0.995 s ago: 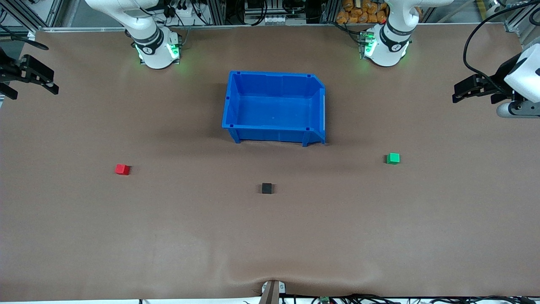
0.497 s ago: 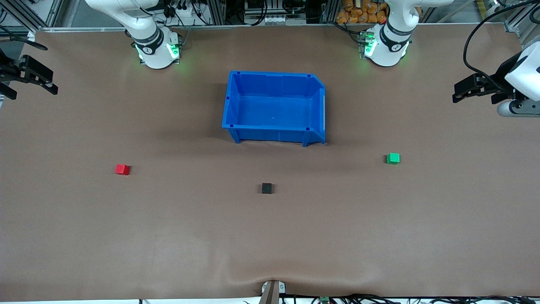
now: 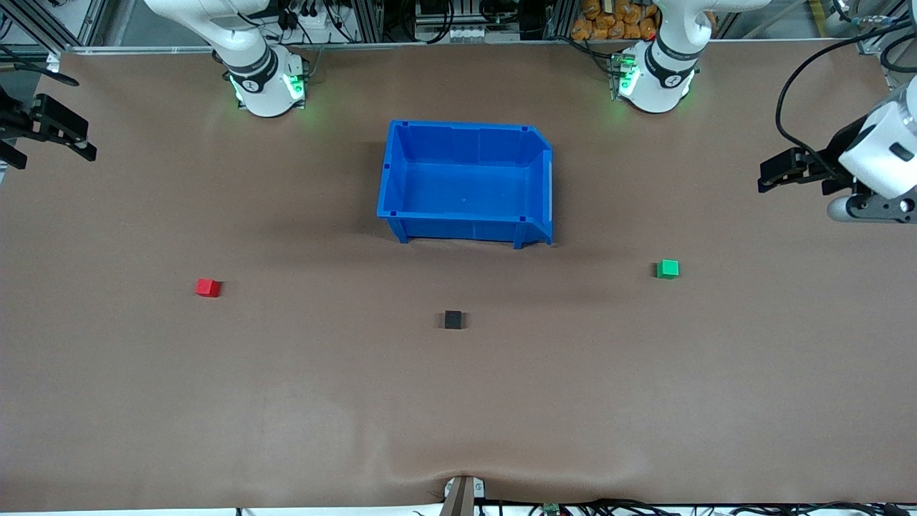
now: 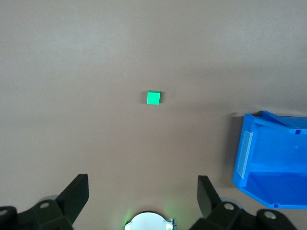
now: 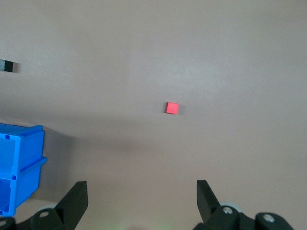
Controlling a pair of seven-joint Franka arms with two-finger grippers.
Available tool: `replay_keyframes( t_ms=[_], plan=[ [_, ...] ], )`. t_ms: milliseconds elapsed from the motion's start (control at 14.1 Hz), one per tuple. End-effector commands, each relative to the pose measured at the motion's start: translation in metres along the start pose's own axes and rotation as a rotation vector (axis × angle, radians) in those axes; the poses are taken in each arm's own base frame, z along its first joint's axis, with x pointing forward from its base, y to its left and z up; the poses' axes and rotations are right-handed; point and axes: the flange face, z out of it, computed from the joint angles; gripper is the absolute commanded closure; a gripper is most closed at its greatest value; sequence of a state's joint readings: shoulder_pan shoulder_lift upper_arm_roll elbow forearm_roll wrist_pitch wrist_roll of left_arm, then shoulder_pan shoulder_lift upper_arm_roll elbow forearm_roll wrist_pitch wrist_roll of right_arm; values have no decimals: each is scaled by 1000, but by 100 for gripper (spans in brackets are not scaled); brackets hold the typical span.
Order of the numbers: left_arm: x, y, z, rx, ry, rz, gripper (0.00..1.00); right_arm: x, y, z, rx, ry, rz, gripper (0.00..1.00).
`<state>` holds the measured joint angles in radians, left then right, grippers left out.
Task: Attach green and red cubes to black cube
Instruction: 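Move the right gripper to the red cube while the left gripper reaches the green cube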
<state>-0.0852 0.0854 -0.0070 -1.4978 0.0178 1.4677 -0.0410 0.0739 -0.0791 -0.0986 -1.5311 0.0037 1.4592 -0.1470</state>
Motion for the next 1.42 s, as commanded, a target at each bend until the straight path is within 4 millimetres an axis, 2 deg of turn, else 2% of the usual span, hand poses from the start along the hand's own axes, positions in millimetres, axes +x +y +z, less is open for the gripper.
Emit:
replay_keyframes(
  t_ms=[0, 284, 426, 569, 640, 711, 782, 924, 1208, 1350],
  plan=[
    [10, -7, 23, -8, 17, 10, 0, 3, 3, -2, 9, 2, -3, 0],
    [21, -3, 65, -1, 26, 16, 0, 8, 10, 7, -4, -18, 12, 0],
    [23, -4, 81, -2, 25, 16, 0, 18, 28, 25, -8, -51, 36, 0],
    [25, -2, 98, 0, 29, 20, 0, 22, 37, 23, -13, -43, 50, 0],
    [27, -1, 106, 0, 39, 20, 0, 30, 39, 36, -10, -67, 68, 0],
    [30, -1, 119, -1, 40, 21, 0, 37, 50, 53, -3, -89, 86, 0],
    [31, 2, 128, -1, 48, 24, 0, 55, 68, 84, 4, -107, 106, 0],
    [31, 4, 145, -1, 56, 28, 0, 72, 76, 121, 10, -145, 117, 0],
    [36, 1, 193, -3, 46, 23, 0, 109, 85, 264, 23, -346, 123, 0],
    [43, 6, 220, -2, 24, 30, 0, 121, 89, 313, 20, -348, 126, 0]
  ],
)
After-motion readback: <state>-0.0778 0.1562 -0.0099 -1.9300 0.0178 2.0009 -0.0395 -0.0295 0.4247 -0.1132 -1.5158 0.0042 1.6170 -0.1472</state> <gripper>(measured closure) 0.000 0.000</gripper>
